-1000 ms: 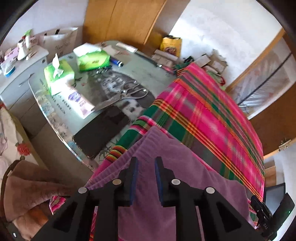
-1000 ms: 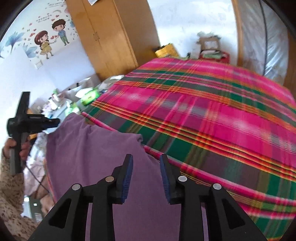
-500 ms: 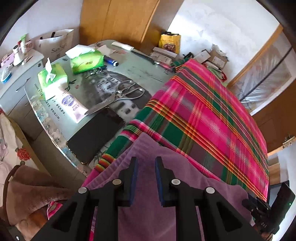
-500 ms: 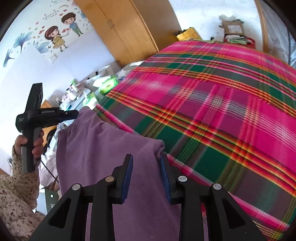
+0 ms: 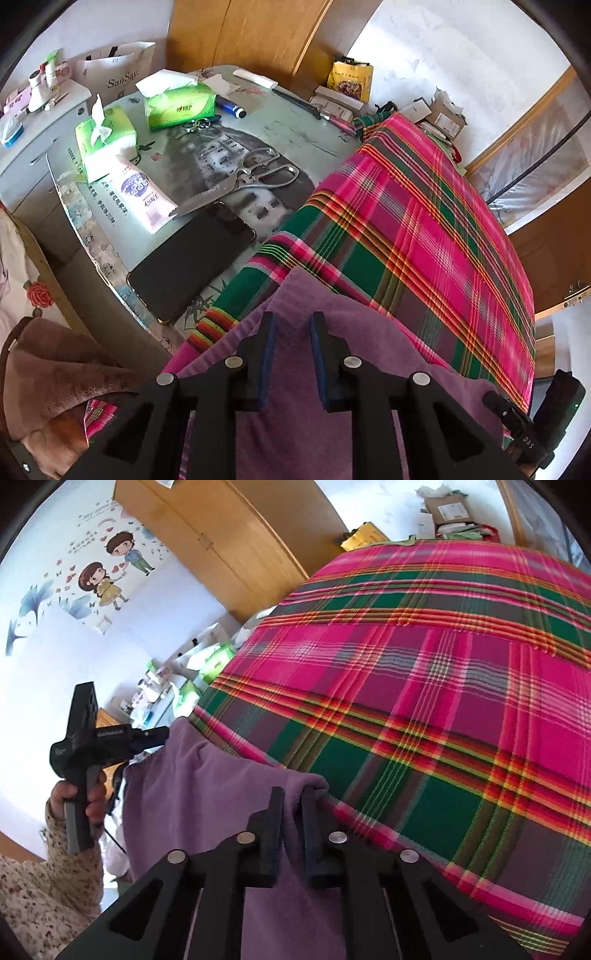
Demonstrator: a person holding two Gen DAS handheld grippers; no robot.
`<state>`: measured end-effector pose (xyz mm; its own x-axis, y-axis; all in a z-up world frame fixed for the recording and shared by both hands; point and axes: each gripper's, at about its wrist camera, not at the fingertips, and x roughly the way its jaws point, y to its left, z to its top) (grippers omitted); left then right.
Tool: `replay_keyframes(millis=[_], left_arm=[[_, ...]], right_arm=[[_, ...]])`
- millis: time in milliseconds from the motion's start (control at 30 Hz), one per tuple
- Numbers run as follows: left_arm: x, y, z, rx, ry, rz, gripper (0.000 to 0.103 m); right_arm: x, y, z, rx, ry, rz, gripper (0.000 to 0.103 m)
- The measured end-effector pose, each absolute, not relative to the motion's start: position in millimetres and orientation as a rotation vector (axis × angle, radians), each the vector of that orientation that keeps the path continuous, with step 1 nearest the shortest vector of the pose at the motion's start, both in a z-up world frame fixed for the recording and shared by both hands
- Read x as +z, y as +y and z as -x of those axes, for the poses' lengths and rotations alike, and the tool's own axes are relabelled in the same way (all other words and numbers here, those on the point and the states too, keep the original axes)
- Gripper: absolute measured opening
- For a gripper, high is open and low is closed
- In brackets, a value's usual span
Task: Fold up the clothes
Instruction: 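Release the fleece with both grippers and lift them away, then grasp the purple fleece edge with the right gripper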
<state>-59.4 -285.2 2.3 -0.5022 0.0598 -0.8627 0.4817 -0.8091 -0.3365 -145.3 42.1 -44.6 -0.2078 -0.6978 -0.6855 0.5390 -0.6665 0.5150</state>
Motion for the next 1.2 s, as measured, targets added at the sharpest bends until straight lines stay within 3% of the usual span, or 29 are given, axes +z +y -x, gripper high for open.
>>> replay_keyframes(millis=[167,200,867,1033,1100,1200], left_arm=[[2,-279,56,-2.406,0.735,-1.377,0.020],[2,-280,54,-2.404,0.748,-1.372,0.020],[-4,-297,34,-2.417,0.849,-1.339,0.019],[-6,-297,32,-2.417,0.866,-1.322,0.019],[-6,-298,31,-2.415,0.874,-1.320,0.020],[-6,-298,31,-2.413,0.874,-1.318,0.020]], right_arm=[[-29,47,138,-2.040,-0.183,-1.137,0.007],[-26,49,137,-2.062,-0.187,-1.124,0.002],[-23,76,139,-2.259,-0.262,-1.083,0.000],[-30,79,143,-2.184,-0.293,-1.153,0.006],[-38,81,146,-2.156,-0.308,-1.203,0.014],[-49,78,145,-2.055,-0.344,-1.257,0.016]])
